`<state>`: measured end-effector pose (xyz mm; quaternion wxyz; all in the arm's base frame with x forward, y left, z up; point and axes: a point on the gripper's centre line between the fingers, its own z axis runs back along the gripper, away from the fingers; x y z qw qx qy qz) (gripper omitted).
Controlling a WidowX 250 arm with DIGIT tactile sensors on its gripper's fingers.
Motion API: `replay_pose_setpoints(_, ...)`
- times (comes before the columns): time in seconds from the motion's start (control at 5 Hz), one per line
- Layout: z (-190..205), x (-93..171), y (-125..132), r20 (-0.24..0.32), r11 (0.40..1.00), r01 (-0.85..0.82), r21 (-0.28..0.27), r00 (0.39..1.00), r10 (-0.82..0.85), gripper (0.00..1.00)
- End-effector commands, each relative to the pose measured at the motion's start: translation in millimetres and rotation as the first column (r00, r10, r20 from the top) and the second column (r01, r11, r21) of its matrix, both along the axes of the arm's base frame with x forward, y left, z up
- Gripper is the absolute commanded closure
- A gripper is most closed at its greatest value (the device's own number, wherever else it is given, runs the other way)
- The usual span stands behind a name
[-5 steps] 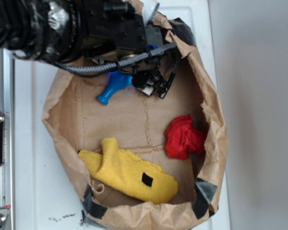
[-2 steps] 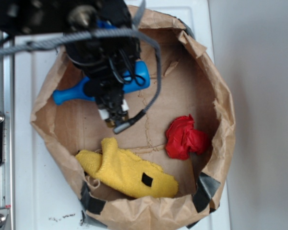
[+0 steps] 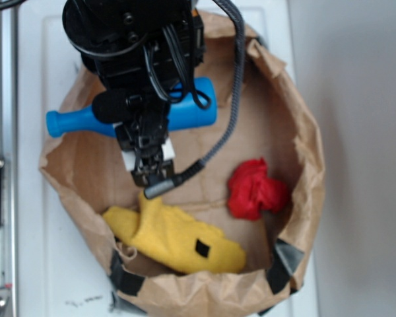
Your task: Grab the blue bottle.
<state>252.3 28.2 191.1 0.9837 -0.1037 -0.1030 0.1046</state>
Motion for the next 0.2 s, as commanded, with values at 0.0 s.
replay_pose_setpoints(0.0, 21.2, 11.4, -16.1, 0.071, 0.999, 0.021, 0.050, 0.997, -0.025, 1.00)
